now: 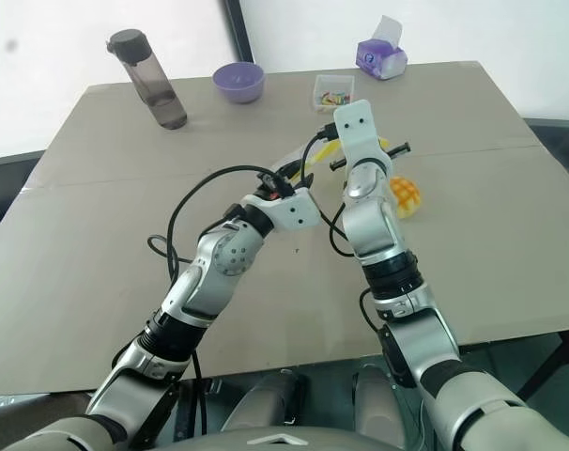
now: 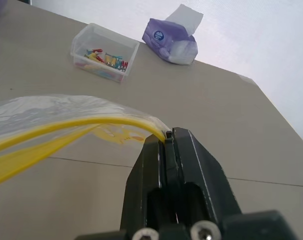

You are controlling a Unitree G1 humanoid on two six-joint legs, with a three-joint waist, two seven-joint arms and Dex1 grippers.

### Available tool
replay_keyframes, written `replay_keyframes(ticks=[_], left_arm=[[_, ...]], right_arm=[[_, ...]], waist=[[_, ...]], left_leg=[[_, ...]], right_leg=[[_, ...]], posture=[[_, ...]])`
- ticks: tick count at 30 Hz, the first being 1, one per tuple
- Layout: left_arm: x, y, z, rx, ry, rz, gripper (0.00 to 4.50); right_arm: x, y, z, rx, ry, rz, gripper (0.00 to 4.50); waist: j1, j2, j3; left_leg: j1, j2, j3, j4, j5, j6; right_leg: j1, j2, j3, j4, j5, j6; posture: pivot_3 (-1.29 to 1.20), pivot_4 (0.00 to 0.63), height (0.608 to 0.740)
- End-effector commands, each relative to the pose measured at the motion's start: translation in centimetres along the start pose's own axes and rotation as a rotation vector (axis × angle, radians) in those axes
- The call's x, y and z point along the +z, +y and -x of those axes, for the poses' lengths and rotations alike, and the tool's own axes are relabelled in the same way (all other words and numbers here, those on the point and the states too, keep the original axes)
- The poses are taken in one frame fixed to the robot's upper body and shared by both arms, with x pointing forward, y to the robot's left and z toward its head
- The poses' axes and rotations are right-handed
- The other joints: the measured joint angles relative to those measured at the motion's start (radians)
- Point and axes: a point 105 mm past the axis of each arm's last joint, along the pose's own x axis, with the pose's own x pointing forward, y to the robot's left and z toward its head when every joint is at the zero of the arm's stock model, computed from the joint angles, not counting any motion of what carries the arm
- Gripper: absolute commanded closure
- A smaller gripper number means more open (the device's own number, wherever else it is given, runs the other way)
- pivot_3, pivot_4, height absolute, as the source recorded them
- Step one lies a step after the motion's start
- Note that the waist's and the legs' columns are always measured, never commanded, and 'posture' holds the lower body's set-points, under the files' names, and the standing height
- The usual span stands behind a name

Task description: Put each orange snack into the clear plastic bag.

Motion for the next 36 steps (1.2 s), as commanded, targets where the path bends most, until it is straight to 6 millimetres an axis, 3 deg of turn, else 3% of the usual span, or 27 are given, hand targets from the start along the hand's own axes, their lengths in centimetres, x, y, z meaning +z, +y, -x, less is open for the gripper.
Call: replay_keyframes(ticks=[1,2,3,13,14,18,21,26,30,33,36], left_arm=[[0.3,1.0,-0.1,0.050,-0.011,-0.008,3.70],[0.2,1.1,-0.1,0.051,-0.007,-0.007,4.19],[0.1,1.1,-0.1,0.052,-0.002,-0.007,4.36],[-0.6,1.2,0.0,0.064,0.034,-0.011,4.36],[-0.7,1.2,0.0,0.066,0.039,-0.004,4.50],[-0.9,1.2,0.1,0.067,0.048,0.026,4.50],[-1.4,1.0,0.1,0.066,0.064,0.097,4.50],[-2.2,1.2,0.0,0.085,0.101,0.279,4.50],[-2.4,1.2,-0.2,0.062,0.093,0.312,4.50],[-2.3,1.1,-0.2,0.049,0.078,0.313,4.50],[-2.1,0.9,-0.1,0.034,0.067,0.311,4.50]], right_arm=[[1.7,-0.8,0.5,-0.028,-0.065,-0.016,4.50],[1.8,-0.8,0.5,-0.028,-0.066,-0.016,4.50],[1.8,-0.8,0.5,-0.027,-0.066,-0.016,4.50],[1.5,-0.4,0.7,0.022,-0.062,-0.080,4.50],[1.7,0.1,0.9,0.076,-0.077,-0.093,3.89],[2.1,1.5,1.7,0.213,-0.149,-0.040,2.40],[1.4,0.9,1.9,0.210,-0.166,-0.021,0.96],[0.6,-0.4,2.7,0.221,-0.227,0.016,0.96],[1.0,-1.1,3.5,0.267,-0.292,-0.100,0.96],[1.0,-0.9,3.5,0.297,-0.255,-0.258,1.80],[1.2,-0.6,3.3,0.317,-0.238,-0.331,3.07]], waist=[[0.000,0.000,0.000],[0.000,0.000,0.000],[0.000,0.000,0.000],[0.000,0.000,0.000],[0.000,0.000,0.000],[0.001,0.000,0.000],[0.001,0.000,0.000],[0.003,0.000,0.000],[-0.001,0.000,0.000],[0.000,0.000,0.000],[0.002,0.000,0.000]], left_leg=[[0.000,0.000,0.000,0.000,0.000,0.000],[0.000,0.000,0.000,0.000,0.000,0.000],[0.000,0.000,0.000,0.000,0.000,0.000],[0.000,0.000,0.000,0.000,0.000,0.000],[0.000,0.000,0.000,0.000,0.000,0.000],[0.000,0.000,0.000,0.000,0.000,0.000],[0.000,0.000,0.000,0.000,0.000,0.000],[0.000,0.000,0.000,0.000,0.000,0.000],[0.000,0.000,0.000,0.000,0.000,0.000],[0.000,0.000,0.000,0.000,0.000,0.000],[0.000,0.000,0.000,0.000,0.000,0.000]], right_leg=[[0.000,0.000,0.000,0.000,0.000,0.000],[0.000,0.000,0.000,0.000,0.000,0.000],[0.000,0.000,0.000,0.000,0.000,0.000],[0.000,0.000,0.000,0.000,0.000,0.000],[0.000,0.000,0.000,0.000,0.000,0.000],[0.000,0.000,0.000,0.000,0.000,0.000],[0.000,0.000,0.000,0.000,0.000,0.000],[0.000,0.000,0.000,-0.001,0.000,0.000],[0.000,0.000,0.000,0.000,0.000,0.000],[0.000,0.000,0.000,0.000,0.000,0.000],[0.000,0.000,0.000,0.000,0.000,0.000]], posture=[[0.00,0.150,0.740],[0.00,0.150,0.740],[0.00,0.150,0.740],[0.00,0.150,0.740],[0.00,0.150,0.740],[0.00,0.150,0.740],[0.00,0.150,0.740],[0.00,0.150,0.740],[0.00,0.150,0.740],[0.00,0.150,0.740],[0.00,0.150,0.740]])
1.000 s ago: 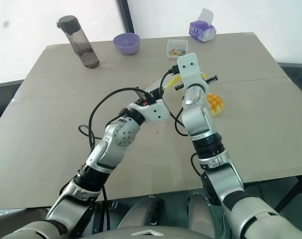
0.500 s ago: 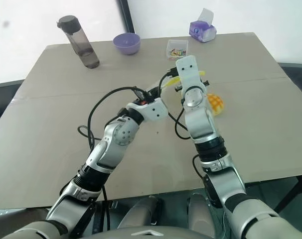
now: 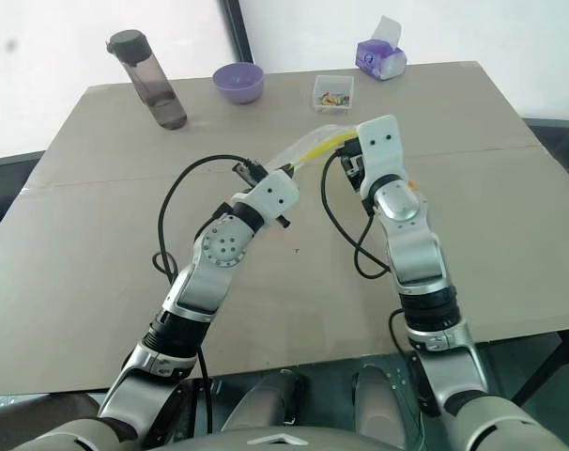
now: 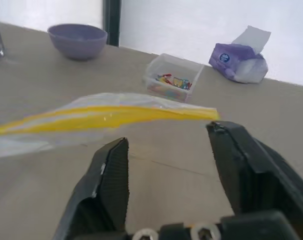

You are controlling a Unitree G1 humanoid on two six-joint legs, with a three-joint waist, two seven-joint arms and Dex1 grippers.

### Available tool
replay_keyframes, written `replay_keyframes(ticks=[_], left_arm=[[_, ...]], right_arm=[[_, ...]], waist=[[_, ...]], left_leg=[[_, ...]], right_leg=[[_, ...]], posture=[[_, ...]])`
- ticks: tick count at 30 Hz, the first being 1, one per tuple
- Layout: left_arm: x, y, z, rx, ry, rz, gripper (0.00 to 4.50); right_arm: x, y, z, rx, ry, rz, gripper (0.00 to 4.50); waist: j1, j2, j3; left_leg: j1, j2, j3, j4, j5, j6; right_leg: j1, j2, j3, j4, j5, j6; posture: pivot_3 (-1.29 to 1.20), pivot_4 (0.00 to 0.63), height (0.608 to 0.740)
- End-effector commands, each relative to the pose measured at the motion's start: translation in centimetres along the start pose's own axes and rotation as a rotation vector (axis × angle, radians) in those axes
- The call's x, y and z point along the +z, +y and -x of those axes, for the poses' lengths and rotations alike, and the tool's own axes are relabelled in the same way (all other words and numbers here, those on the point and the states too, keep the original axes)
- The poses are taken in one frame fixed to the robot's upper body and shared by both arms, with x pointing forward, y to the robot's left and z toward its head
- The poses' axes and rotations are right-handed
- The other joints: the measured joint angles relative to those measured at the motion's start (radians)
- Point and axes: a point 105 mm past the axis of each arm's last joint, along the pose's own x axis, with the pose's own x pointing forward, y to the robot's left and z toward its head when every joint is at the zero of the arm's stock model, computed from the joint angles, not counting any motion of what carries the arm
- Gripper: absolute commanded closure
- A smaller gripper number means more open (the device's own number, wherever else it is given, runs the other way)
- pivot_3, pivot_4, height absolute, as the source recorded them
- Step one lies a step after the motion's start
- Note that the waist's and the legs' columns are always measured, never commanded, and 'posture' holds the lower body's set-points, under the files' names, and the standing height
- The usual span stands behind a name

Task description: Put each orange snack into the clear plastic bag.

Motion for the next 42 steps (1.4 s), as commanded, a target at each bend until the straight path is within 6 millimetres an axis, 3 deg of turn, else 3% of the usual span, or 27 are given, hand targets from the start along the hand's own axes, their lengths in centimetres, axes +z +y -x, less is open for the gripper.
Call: replay_keyframes(ticks=[1,3,15,32,34,37,42], left_arm=[[1.2,0.4,0.0,0.002,-0.057,-0.010,4.50],[1.3,0.3,0.0,-0.002,-0.063,-0.011,4.50],[1.9,-0.1,0.2,-0.013,-0.079,-0.006,4.50],[4.3,-2.3,0.9,-0.128,-0.186,0.004,4.50],[4.3,-2.6,1.1,-0.147,-0.194,-0.006,4.50],[4.5,-2.8,1.4,-0.181,-0.218,-0.052,4.50],[4.2,-2.8,1.9,-0.220,-0.236,-0.111,4.50]], right_arm=[[2.0,-0.2,0.0,0.005,-0.059,-0.082,3.54],[2.1,0.3,-0.2,0.028,-0.056,-0.104,4.46],[2.1,2.4,-0.9,0.116,-0.040,-0.131,4.46],[1.3,2.8,-1.0,0.141,-0.020,-0.106,4.46],[1.0,3.0,-1.0,0.163,-0.017,-0.070,4.46],[-0.7,3.1,-0.7,0.235,0.001,0.137,4.46],[-2.1,1.9,-1.0,0.267,-0.026,0.413,4.46]], waist=[[0.001,0.000,0.000],[0.002,0.000,0.000],[0.000,0.000,0.000],[0.000,0.000,0.000],[0.001,0.000,0.000],[0.001,0.000,0.000],[0.001,0.000,0.000]], left_leg=[[0.000,0.000,0.000,0.000,0.000,0.000],[0.000,0.000,0.000,0.000,0.000,0.000],[0.000,0.000,0.000,0.000,0.000,0.000],[0.000,0.000,0.000,0.000,0.000,0.000],[0.000,0.000,0.000,0.000,0.000,0.000],[0.000,0.000,0.000,0.000,0.000,0.000],[0.000,0.000,0.000,0.000,0.000,0.000]], right_leg=[[0.000,0.000,0.000,0.000,0.000,0.000],[0.000,0.000,0.000,0.000,0.000,0.000],[0.000,0.000,0.000,0.000,0.000,0.000],[0.000,0.000,0.000,0.000,0.000,0.000],[0.000,0.000,0.000,0.000,0.000,0.000],[0.000,0.000,0.000,0.000,0.000,0.000],[0.000,0.000,0.000,-0.001,0.000,0.000]], posture=[[0.00,0.150,0.740],[0.00,0.150,0.740],[0.00,0.150,0.740],[0.00,0.150,0.740],[0.00,0.150,0.740],[0.00,0.150,0.740],[0.00,0.150,0.740]])
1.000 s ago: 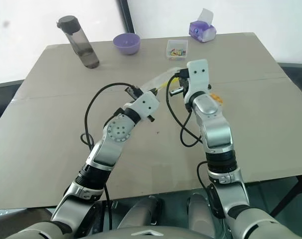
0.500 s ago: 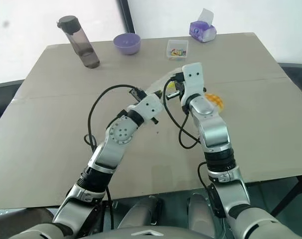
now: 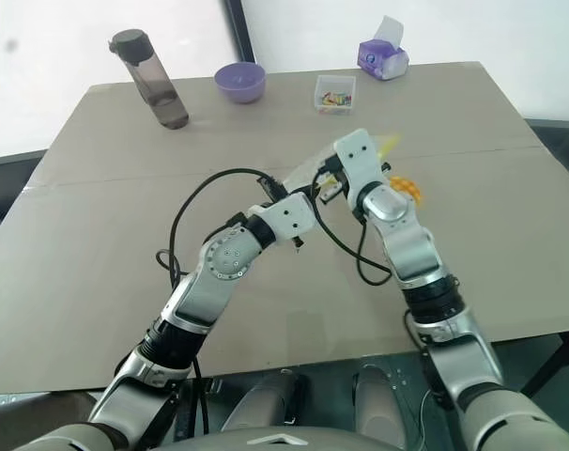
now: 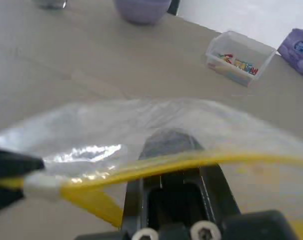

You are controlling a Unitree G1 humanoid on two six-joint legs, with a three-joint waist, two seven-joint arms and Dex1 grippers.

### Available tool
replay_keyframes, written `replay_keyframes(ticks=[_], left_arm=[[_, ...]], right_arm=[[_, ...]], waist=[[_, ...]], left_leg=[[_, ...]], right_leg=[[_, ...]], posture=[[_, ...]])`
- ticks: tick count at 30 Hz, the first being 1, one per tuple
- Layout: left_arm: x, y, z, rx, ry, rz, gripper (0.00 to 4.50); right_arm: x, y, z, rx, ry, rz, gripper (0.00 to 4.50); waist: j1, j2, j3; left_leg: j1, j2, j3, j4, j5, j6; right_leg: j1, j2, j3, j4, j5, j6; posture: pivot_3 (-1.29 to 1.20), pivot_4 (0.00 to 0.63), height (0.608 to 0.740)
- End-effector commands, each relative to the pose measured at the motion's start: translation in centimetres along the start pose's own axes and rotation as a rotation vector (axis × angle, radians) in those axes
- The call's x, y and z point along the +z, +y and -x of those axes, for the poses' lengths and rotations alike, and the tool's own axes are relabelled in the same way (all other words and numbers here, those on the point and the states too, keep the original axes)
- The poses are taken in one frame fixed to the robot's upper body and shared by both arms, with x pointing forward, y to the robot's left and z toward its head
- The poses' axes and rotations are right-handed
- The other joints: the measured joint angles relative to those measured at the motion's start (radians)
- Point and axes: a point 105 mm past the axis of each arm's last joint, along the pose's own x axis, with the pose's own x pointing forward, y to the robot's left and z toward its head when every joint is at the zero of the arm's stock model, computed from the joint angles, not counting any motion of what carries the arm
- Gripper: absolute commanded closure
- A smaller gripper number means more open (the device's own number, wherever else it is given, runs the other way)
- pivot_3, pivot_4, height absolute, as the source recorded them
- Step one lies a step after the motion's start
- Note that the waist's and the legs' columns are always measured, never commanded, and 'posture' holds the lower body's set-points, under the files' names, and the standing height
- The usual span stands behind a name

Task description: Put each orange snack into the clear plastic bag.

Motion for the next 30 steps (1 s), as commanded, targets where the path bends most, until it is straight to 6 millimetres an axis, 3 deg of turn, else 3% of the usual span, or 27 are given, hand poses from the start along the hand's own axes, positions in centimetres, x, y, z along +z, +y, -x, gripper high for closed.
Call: replay_keyframes(ticks=[1,7,8,11,18,24,30], left_arm=[[1.7,0.3,0.4,-0.008,-0.080,-0.054,4.50],[0.8,1.5,1.1,-0.002,-0.076,-0.105,4.50],[1.0,1.6,1.2,-0.004,-0.088,-0.106,4.50],[1.3,1.6,1.4,-0.014,-0.108,-0.121,4.50],[0.9,1.9,1.1,0.007,-0.086,-0.106,4.50],[0.5,1.9,0.6,0.048,-0.041,-0.090,4.50],[-1.9,2.6,0.7,0.102,0.076,-0.088,4.50]], right_arm=[[1.1,-0.5,-0.1,0.006,-0.080,0.135,4.46],[0.3,-1.1,-0.3,0.004,-0.086,0.322,4.46],[0.2,-1.1,-0.3,0.001,-0.090,0.339,4.23],[0.1,-1.1,-0.4,-0.005,-0.102,0.380,3.20],[-0.4,-0.2,-0.5,0.040,-0.149,0.669,0.04],[-0.3,-0.3,0.1,0.051,-0.172,0.635,0.04],[0.8,-0.2,3.0,0.140,-0.281,0.451,0.04]], waist=[[-0.002,0.000,0.000],[0.001,0.000,0.000],[0.001,0.000,0.000],[0.001,0.000,0.000],[0.000,0.000,0.000],[0.001,0.000,0.000],[0.003,0.000,0.000]], left_leg=[[0.000,0.000,0.000,0.000,0.000,0.000],[0.000,0.000,0.000,0.000,0.000,0.000],[0.000,0.000,0.000,0.000,0.000,0.000],[0.000,0.000,0.000,0.000,0.000,0.000],[0.000,0.000,0.000,0.000,0.000,0.000],[0.000,0.000,0.000,0.000,0.000,0.000],[0.000,0.000,0.000,0.000,0.000,0.000]], right_leg=[[0.000,0.000,0.000,0.000,0.000,0.000],[0.000,0.000,0.000,0.000,0.000,0.000],[0.000,0.000,0.000,0.000,0.000,0.000],[0.000,0.000,0.000,0.000,0.000,0.000],[0.000,0.000,0.000,0.000,0.000,0.000],[0.000,0.000,0.000,0.000,0.000,0.000],[0.001,0.000,0.000,-0.001,0.000,0.000]], posture=[[0.00,0.150,0.740],[0.00,0.150,0.740],[0.00,0.150,0.740],[0.00,0.150,0.740],[0.00,0.150,0.740],[0.00,0.150,0.740],[0.00,0.150,0.740]])
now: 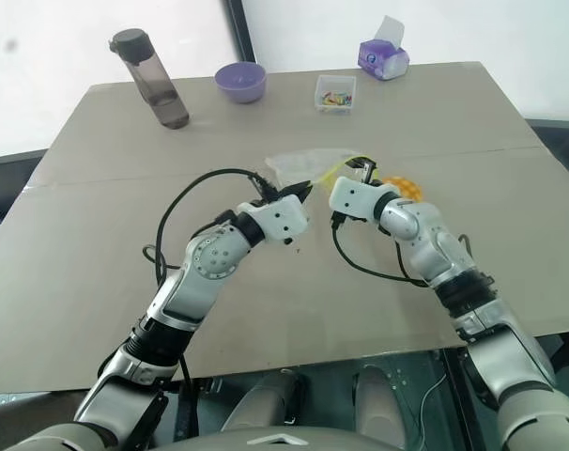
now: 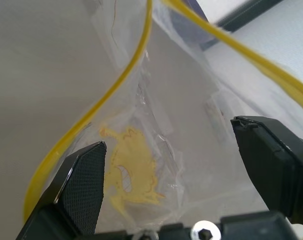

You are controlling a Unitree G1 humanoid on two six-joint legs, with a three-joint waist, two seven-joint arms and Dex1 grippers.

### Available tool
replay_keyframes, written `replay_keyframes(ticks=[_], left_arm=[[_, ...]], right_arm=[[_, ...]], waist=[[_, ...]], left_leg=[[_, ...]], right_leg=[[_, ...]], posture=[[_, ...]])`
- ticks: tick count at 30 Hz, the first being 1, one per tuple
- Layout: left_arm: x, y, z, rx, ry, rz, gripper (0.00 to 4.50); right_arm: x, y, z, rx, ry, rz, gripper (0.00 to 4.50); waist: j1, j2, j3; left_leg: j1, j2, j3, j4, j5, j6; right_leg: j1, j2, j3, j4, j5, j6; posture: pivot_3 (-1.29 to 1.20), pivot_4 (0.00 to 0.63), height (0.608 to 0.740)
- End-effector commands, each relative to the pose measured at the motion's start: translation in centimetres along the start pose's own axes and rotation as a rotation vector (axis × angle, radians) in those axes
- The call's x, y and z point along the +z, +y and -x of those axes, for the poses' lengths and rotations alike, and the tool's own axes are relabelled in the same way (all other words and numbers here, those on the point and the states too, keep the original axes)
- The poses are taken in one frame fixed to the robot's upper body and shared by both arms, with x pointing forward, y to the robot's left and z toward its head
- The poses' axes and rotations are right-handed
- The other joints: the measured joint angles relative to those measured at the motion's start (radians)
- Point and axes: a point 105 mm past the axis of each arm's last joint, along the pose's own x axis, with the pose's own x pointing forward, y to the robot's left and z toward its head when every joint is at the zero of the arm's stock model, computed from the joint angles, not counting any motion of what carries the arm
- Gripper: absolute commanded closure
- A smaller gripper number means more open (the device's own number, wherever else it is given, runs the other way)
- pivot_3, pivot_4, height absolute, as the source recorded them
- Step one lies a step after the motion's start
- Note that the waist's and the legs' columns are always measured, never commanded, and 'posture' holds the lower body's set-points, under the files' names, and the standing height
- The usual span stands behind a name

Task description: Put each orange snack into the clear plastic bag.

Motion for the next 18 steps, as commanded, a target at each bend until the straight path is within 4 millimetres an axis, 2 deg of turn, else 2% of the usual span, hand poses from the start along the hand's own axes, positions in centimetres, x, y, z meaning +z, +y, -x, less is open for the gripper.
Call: replay_keyframes(ticks=[1,3,5,7,11,13,16,18], left_arm=[[-1.1,1.5,0.0,0.069,0.051,-0.001,4.50],[-1.4,1.5,-0.2,0.074,0.061,0.004,4.50],[-1.4,1.6,-0.3,0.078,0.060,0.013,4.50],[-1.2,1.6,-0.5,0.080,0.052,0.018,4.50],[-1.1,1.7,-0.8,0.088,0.047,0.034,4.50],[-1.1,1.6,-0.9,0.085,0.045,0.034,4.50],[-1.0,1.5,-1.0,0.081,0.039,0.033,4.50],[-0.7,1.4,-1.2,0.077,0.030,0.030,4.50]], right_arm=[[2.0,-1.7,2.2,0.009,-0.129,-0.103,0.04],[2.2,-1.9,3.0,0.034,-0.150,-0.142,0.04],[2.0,-2.7,3.9,0.021,-0.149,-0.268,0.04],[0.3,-3.6,5.0,-0.025,-0.093,-0.386,0.04],[-4.7,-4.6,6.6,-0.152,0.080,-0.585,0.04],[-6.1,-3.7,6.9,-0.147,0.125,-0.707,0.04],[-7.1,-2.6,6.8,-0.160,0.135,-0.862,0.04],[-8.8,-2.1,6.5,-0.198,0.183,-0.948,0.04]], waist=[[0.000,0.000,0.000],[0.001,0.000,0.000],[0.002,0.000,0.000],[0.004,0.000,0.000],[0.011,0.000,0.000],[0.011,0.000,0.000],[0.008,0.000,0.000],[0.005,0.000,0.000]], left_leg=[[0.000,0.000,0.000,0.000,0.000,0.000],[0.000,0.000,0.000,0.000,0.000,0.000],[0.000,0.000,0.000,0.001,0.000,0.000],[0.000,0.000,-0.001,0.001,0.000,0.000],[0.000,0.000,-0.001,0.001,0.000,0.000],[0.000,0.000,-0.001,0.001,0.000,0.000],[0.001,0.000,-0.001,0.001,0.000,0.000],[0.001,0.000,0.000,0.001,0.000,0.000]], right_leg=[[0.000,0.000,0.000,0.000,0.000,0.000],[0.001,0.000,0.000,0.000,0.000,0.000],[0.001,0.000,0.000,0.000,0.000,0.000],[0.001,0.000,-0.001,0.000,0.000,0.000],[0.002,0.000,-0.001,0.000,0.000,0.000],[0.002,0.000,-0.001,0.000,0.000,0.000],[0.002,0.000,-0.001,0.000,0.000,0.000],[0.002,0.000,0.000,0.000,0.000,0.000]], posture=[[0.00,0.150,0.740],[0.00,0.150,0.740],[0.00,0.150,0.740],[0.00,0.150,0.740],[0.00,0.150,0.740],[0.00,0.150,0.740],[0.00,0.150,0.740],[0.00,0.150,0.740]])
